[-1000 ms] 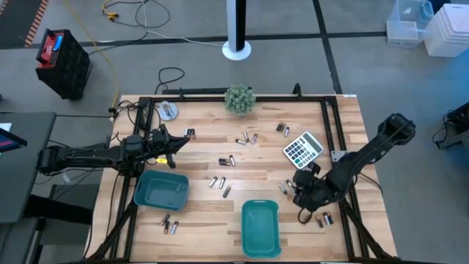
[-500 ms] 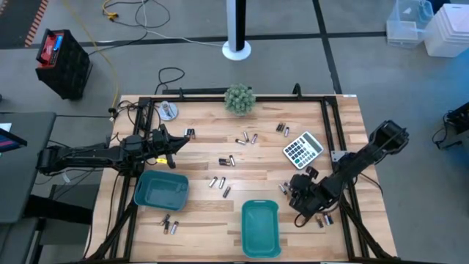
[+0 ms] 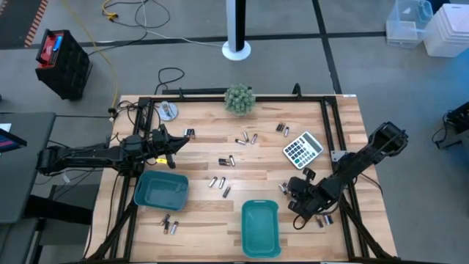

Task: Sort batteries
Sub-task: Put the silver battery into the green bin

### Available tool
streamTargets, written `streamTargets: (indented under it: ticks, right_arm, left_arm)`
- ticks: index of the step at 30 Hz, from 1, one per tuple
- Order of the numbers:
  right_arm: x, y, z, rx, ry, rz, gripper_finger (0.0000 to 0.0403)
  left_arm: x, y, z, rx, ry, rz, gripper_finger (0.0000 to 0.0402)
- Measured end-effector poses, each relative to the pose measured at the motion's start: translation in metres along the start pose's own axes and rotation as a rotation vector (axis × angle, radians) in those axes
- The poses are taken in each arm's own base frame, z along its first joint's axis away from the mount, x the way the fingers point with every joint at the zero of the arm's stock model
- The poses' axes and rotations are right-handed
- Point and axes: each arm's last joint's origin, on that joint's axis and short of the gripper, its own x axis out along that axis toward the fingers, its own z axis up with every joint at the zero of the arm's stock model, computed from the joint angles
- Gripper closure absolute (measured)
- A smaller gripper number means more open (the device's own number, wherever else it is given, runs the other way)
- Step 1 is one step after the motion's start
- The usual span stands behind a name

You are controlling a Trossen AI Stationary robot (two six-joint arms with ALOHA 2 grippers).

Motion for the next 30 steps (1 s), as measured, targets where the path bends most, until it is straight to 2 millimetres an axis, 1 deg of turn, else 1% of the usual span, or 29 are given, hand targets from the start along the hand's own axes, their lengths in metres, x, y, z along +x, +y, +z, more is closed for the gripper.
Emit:
streamTargets:
  ticks: [4, 11, 16, 20, 25, 30]
  right_arm:
    - [0.001, -0.001, 0.001, 0.003, 0.008, -0.004, 0.0349]
    - [0.0, -0.002, 0.001, 0.017, 0.001, -0.006, 0.0356]
    - [-0.01, -0.007, 0.003, 0.042, -0.043, -0.001, 0.0357]
    - [-0.015, -0.015, 0.004, 0.035, -0.058, -0.039, 0.0358]
    - [-0.022, -0.02, 0.008, 0.055, -0.131, -0.062, 0.0358]
    - [-0.033, -0.019, 0.02, 0.072, -0.229, 0.005, 0.0358]
  left_arm:
    - [0.0, 0.0, 0.0, -0.001, 0.0, 0.0, 0.0401]
    - [0.0, 0.0, 0.0, -0.005, 0.0, 0.0, 0.0401]
    - [0.0, 0.0, 0.0, -0.007, 0.0, 0.0, 0.0401]
    - [0.0, 0.0, 0.0, -0.007, 0.0, 0.0, 0.0401]
    - [0.0, 0.0, 0.0, -0.004, 0.002, 0.0, 0.0401]
    - [0.0, 0.0, 0.0, -0.003, 0.002, 0.0, 0.0401]
